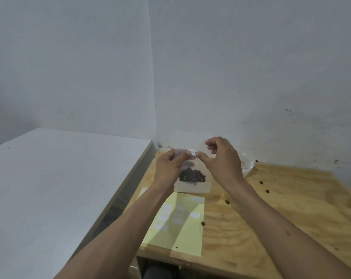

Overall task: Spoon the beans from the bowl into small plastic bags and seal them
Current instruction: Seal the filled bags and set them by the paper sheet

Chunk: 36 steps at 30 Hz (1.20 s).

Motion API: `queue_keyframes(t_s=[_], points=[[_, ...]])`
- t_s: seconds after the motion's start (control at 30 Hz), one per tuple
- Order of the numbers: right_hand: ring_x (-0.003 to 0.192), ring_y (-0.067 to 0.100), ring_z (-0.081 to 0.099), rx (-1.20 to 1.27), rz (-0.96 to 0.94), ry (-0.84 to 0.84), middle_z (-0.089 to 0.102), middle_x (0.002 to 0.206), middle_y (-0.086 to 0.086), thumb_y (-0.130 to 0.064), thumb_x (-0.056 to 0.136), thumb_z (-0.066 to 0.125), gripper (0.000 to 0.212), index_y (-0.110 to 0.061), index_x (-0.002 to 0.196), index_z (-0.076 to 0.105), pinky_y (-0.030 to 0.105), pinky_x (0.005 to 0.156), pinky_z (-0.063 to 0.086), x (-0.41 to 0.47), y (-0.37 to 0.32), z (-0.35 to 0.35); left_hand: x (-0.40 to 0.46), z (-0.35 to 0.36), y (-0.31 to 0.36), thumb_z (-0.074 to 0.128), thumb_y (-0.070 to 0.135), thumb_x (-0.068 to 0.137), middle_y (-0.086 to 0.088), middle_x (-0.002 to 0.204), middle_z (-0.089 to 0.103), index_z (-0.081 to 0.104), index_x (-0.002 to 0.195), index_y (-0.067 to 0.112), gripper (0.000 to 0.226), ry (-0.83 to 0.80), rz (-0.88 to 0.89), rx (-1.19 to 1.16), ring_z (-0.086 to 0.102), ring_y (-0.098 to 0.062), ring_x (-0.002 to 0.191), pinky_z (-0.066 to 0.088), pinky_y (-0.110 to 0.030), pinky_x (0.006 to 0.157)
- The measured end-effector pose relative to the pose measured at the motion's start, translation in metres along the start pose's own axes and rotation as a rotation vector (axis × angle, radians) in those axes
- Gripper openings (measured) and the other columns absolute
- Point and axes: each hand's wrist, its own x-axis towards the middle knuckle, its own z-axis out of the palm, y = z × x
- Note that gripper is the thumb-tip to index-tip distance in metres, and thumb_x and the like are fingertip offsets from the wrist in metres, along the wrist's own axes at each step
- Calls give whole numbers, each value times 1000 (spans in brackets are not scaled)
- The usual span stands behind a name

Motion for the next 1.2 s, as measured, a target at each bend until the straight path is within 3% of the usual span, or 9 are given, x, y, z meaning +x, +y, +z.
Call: queue_keyframes(t_s=[0.1,0.2,0.37,0.53,0.63,0.87,0.97,1.03,1.2], points=[[108,12,56,302,306,-54,54,124,-5,-49,75,85,78,-21,137,47,29,87,47,0,1,-6,-1,1,0,74,20,91,-7,95,79,72,105,3,22,-4,3,-12,76,-26,88,54,-26,79],[113,18,61,570,498,-177,59,127,0,-50,69,88,93,-19,144,43,33,93,48,3,7,-11,-1,4,1,73,18,91,-9,96,79,71,105,0,23,-24,12,-13,76,-29,89,58,-32,84],[97,22,73,688,442,-152,75,105,7,-28,74,89,54,-19,121,63,32,87,57,4,12,-10,-1,14,1,75,13,90,-15,95,77,74,97,-1,15,-25,12,-7,76,-31,84,61,-33,77],[86,21,74,706,437,-138,77,100,9,-21,77,87,33,-14,106,72,31,79,59,6,21,-12,2,18,-3,78,18,85,-23,93,76,78,88,2,16,-2,-4,39,73,-41,92,59,-52,90],[78,16,73,703,429,-138,76,94,4,-17,80,85,27,-14,104,74,24,70,56,6,23,-15,3,21,-4,76,13,85,-18,88,77,79,87,3,11,17,-5,57,75,-34,87,58,-45,89],[91,20,75,675,418,-147,77,102,2,-20,85,79,27,-23,110,72,38,90,59,9,33,-15,5,28,-6,75,9,86,-11,83,78,78,88,0,9,45,-13,36,72,-12,69,55,-21,70],[102,18,72,671,465,-182,73,116,-1,-38,86,74,39,-26,122,65,42,97,56,6,41,-18,8,32,-8,76,11,86,-13,88,78,78,88,2,10,38,-25,28,75,-22,80,59,-29,78],[105,17,71,636,487,-208,74,114,-5,-56,80,75,49,-26,119,68,43,97,56,-1,49,-23,10,34,-7,76,12,87,-13,88,78,77,91,2,11,44,-45,10,75,-20,78,59,-24,68],[89,23,73,611,524,-144,79,86,-4,-26,91,74,9,-18,92,78,44,88,60,-14,67,-39,10,51,-10,78,16,88,-7,93,78,76,100,3,18,-21,-93,-32,76,-17,84,57,-21,66]])
